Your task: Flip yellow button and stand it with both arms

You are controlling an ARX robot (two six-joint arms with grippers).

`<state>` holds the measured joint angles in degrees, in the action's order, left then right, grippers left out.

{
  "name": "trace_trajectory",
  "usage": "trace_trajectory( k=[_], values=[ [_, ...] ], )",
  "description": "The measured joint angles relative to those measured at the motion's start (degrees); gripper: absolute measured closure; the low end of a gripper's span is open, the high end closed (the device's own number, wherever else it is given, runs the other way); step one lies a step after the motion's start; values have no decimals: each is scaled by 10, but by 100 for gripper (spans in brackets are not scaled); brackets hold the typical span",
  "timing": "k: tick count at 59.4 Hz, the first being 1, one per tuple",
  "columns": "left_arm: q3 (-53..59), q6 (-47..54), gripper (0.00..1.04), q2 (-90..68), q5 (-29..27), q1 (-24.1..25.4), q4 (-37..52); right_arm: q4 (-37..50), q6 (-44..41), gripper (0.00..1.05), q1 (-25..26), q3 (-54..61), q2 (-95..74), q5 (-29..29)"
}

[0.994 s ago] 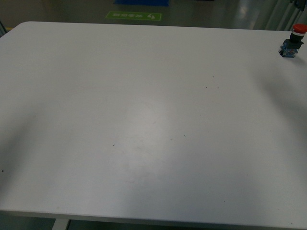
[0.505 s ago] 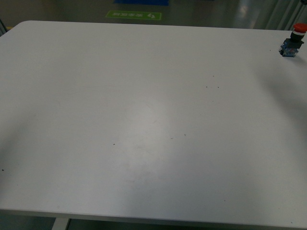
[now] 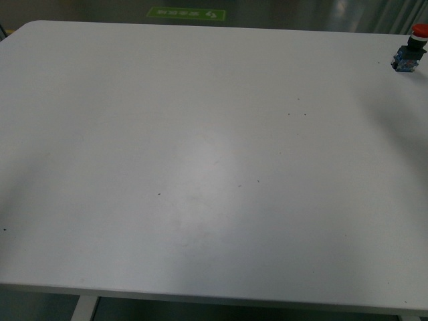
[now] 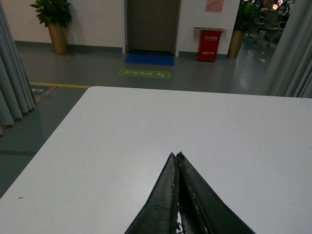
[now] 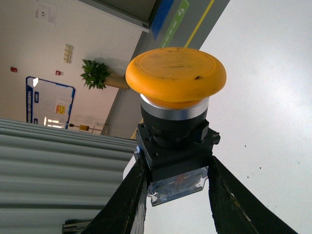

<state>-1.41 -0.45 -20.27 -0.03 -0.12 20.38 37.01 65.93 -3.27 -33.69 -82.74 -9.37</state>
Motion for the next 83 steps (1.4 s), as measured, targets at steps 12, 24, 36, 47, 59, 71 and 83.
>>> trace_trajectory(
  k=[12,24,36,47,59,71,83],
  values=[
    [0,0,101,42,0,0,-41,13,-2,76,2,3,-12,-3],
    [0,0,101,76,0,0,-75,18,-8,76,-2,3,-23,-5],
    [0,0,101,101,0,0,-100,19,-15,76,-6,3,-24,-3],
    [0,0,101,200,0,0,-200,17,-27,76,-7,3,-24,3],
    [0,0,96,201,0,0,-203,18,-50,76,-6,3,-24,11],
    [0,0,64,201,0,0,-203,56,-132,76,-9,-3,-54,59],
    [0,0,29,201,0,0,-203,135,-312,76,-11,-33,-115,103]
  ],
)
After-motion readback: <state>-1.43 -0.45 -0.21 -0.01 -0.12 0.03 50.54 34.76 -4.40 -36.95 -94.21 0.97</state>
